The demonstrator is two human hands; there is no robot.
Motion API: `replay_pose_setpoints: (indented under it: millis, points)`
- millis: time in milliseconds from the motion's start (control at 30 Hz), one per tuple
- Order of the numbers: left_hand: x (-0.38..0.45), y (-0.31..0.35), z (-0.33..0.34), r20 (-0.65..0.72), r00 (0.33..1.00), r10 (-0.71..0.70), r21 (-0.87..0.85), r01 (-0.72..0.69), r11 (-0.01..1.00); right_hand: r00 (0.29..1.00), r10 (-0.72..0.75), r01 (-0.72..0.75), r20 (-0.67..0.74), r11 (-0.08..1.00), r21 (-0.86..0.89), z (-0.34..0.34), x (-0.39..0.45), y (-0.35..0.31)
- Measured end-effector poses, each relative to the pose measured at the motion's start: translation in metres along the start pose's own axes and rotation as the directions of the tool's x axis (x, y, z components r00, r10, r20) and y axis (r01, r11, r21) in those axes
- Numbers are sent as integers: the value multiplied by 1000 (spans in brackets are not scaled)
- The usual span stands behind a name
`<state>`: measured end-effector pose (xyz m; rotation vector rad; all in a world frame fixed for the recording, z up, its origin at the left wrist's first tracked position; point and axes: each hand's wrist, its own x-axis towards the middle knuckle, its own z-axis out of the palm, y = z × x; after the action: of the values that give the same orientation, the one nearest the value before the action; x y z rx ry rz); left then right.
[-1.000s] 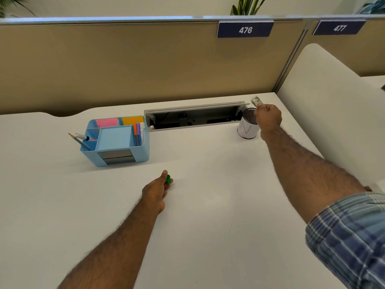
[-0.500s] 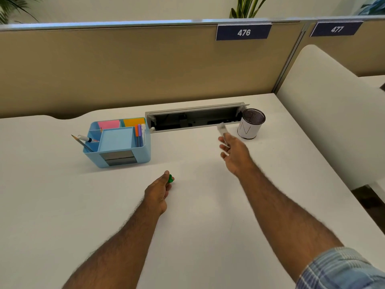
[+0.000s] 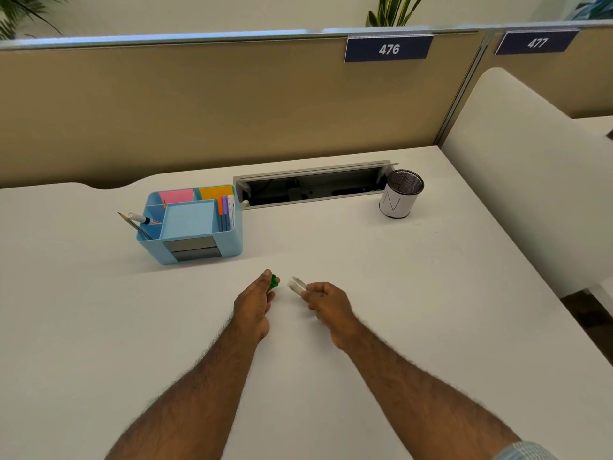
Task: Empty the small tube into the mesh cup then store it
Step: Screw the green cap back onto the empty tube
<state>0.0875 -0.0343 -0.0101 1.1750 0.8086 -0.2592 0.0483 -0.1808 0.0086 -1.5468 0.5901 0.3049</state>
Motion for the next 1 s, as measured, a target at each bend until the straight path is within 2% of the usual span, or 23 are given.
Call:
replay_pose_setpoints:
  millis: [233,400,833,1000]
  points:
    - [-1,-2,-1,23,1000,16,-30,-15,999,997,-70,73,25,989,-131,15,-5,2]
    - [-1,-4,-1,49,998,41,-52,-38,998,995,-99,103,31,984,-143,20,-4,0]
    - [-6,-4,-5,46,997,54,-4,-54,999,973,-227,210,-33,939,-273,29,-1,3]
    - [-10,-10,-9,53,996,71,-91,-66,994,965,-261,244,-5,907,-344,30,-2,6]
